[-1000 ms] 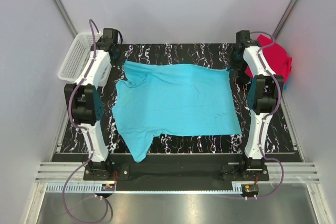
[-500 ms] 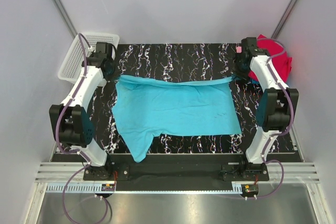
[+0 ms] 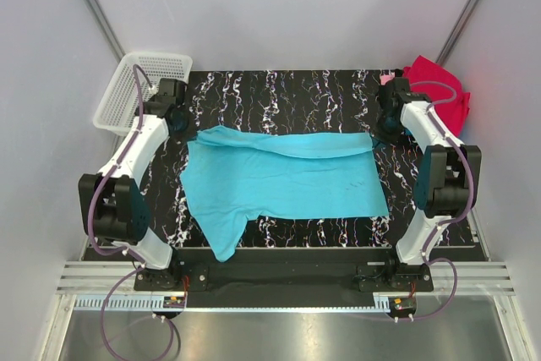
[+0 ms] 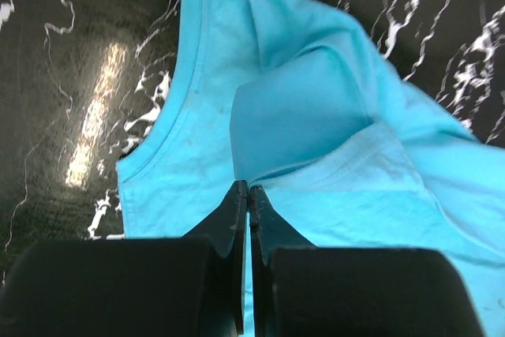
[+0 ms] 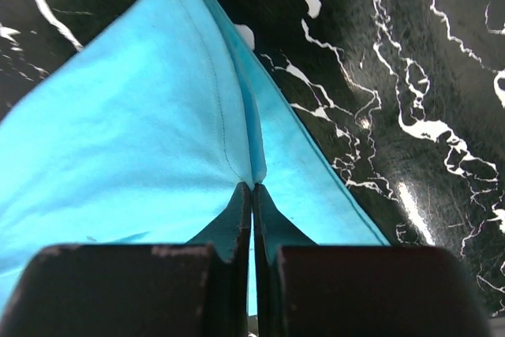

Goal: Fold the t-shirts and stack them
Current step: Fold the tshirt

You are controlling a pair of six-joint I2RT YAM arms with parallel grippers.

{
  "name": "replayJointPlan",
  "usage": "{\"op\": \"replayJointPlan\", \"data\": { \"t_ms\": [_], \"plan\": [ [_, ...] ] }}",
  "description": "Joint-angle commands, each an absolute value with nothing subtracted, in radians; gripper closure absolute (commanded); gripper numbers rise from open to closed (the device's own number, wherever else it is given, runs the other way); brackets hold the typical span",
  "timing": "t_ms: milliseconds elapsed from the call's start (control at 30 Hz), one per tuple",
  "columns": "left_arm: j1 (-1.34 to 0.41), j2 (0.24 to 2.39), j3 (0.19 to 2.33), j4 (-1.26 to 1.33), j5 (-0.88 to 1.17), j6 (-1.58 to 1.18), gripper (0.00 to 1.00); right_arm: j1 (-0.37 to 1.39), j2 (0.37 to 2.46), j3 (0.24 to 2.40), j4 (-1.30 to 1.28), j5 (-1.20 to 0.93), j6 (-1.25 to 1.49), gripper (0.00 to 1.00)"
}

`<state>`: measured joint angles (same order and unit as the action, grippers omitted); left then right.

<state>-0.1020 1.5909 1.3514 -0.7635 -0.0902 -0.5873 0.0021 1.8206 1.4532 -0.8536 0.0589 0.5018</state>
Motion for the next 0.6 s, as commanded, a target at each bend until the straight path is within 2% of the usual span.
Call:
{"op": "replayJointPlan", "data": {
  "t_ms": [0, 233, 467, 500, 533, 567],
  "plan": [
    [-0.117, 1.548, 1.316, -0.782, -0.106, -0.595, 1.0, 0.006, 1.778, 1.424, -0.847, 0.054, 0.528, 1.0],
    [-0.156, 1.572, 1.256, -0.841, -0.208, -0.641, 1.0, 0.006, 1.793, 1.368, -0.865, 0.051, 0.537, 1.0],
    [-0.176, 1.592, 1.238, -0.857, -0.227, -0.663, 1.0, 0.005, 1.802, 1.325, -0.881, 0.051, 0.531, 1.0],
    [-0.179, 1.592, 1.236, -0.861, -0.232, -0.663, 1.0, 0.008, 1.809, 1.328, -0.885, 0.051, 0.523, 0.95],
    [-0.183, 1.592, 1.235, -0.861, -0.235, -0.663, 1.0, 0.008, 1.821, 1.33, -0.896, 0.064, 0.523, 0.69],
    [-0.19, 1.591, 1.232, -0.864, -0.238, -0.664, 1.0, 0.006, 1.825, 1.33, -0.897, 0.069, 0.523, 0.63]
  ]
}}
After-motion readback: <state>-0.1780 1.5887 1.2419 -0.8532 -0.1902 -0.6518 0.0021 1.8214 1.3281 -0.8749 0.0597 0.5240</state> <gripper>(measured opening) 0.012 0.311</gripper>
